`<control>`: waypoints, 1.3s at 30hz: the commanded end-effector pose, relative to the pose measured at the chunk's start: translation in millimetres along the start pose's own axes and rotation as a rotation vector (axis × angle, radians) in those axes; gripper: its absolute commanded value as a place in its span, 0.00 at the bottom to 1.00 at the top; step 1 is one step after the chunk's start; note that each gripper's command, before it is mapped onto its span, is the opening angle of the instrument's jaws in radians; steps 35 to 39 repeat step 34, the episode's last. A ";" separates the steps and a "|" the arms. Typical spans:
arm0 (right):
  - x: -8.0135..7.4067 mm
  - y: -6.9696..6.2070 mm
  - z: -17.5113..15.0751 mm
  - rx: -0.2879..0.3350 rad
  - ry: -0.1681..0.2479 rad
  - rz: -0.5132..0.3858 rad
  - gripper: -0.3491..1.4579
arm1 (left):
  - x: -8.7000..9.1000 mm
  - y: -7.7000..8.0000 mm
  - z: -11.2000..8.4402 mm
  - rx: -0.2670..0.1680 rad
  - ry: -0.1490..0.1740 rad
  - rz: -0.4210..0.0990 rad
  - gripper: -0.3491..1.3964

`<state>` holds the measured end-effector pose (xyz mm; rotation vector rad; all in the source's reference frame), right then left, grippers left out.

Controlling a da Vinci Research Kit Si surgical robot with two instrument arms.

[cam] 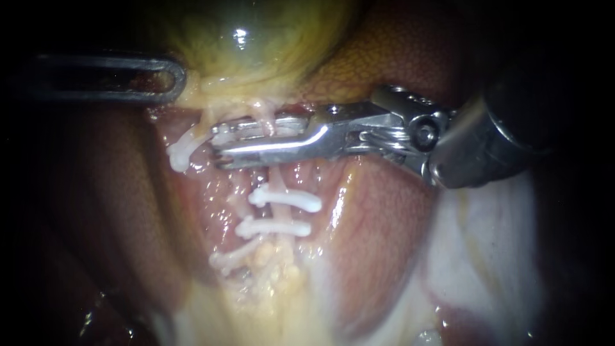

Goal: Clipping third clip right tube

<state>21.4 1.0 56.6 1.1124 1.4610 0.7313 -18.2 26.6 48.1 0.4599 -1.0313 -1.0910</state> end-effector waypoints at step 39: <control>-0.5 0.4 -0.4 0.001 -0.002 -0.009 0.00 | 0.1 0.0 0.1 -0.002 -0.001 0.001 0.00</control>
